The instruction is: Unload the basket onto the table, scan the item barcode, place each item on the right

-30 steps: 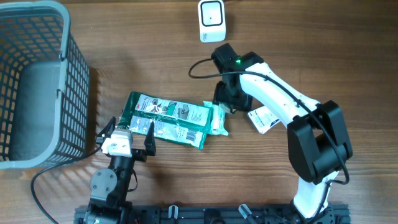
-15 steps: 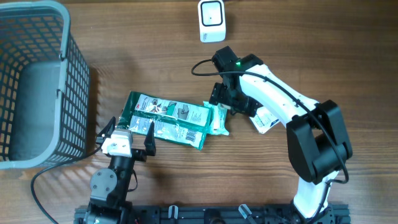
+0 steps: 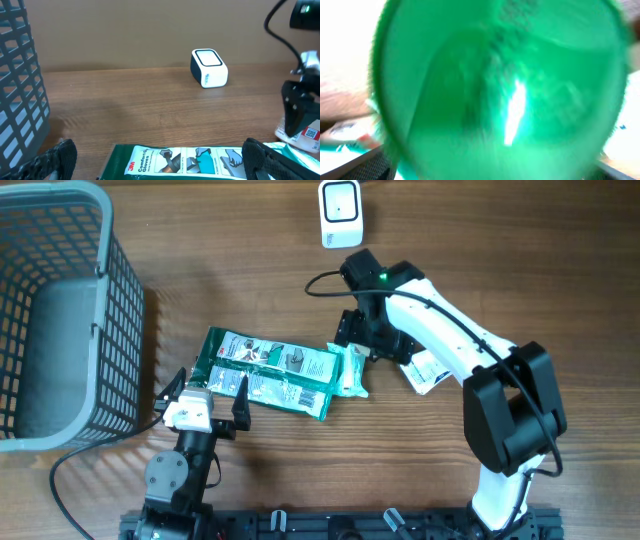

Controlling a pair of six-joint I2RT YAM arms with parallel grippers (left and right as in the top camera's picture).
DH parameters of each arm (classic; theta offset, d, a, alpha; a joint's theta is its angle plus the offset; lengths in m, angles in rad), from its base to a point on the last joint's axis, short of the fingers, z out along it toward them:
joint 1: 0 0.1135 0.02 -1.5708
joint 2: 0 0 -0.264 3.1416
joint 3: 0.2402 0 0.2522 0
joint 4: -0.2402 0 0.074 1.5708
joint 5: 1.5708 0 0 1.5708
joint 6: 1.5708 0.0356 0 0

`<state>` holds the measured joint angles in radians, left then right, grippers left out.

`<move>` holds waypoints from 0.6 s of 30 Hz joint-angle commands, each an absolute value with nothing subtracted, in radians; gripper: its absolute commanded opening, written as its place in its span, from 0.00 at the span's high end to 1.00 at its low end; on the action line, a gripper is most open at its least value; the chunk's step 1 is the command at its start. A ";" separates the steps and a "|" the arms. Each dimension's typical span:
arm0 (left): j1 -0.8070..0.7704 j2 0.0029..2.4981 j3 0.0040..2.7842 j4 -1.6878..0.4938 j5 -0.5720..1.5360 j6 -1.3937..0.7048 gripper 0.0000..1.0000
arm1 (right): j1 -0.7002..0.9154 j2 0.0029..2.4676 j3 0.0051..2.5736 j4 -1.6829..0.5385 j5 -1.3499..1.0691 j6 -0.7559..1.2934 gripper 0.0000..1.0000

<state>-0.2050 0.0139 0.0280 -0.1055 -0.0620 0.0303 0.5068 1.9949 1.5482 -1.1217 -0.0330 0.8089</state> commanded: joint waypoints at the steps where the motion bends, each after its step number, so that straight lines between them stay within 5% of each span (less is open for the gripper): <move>1: -0.212 0.007 0.023 -0.102 -0.072 0.017 0.00 | 0.500 1.956 1.679 -1.205 -0.052 0.841 0.00; 8: -0.212 0.007 0.023 -0.102 -0.072 0.017 0.00 | 0.500 1.917 1.733 -1.150 -0.340 0.655 0.01; 13: -0.212 0.009 0.023 -0.102 -0.072 0.017 0.00 | 0.414 1.919 1.726 -1.202 -0.478 1.092 0.01; 18: -0.212 0.009 0.023 -0.102 -0.072 0.017 0.00 | 0.275 1.936 1.722 -1.227 -0.542 1.021 0.01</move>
<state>-0.2050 0.0139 0.0280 -0.1055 -0.0624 0.0307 0.3374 1.9297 1.7195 -1.2190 -0.4759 1.0218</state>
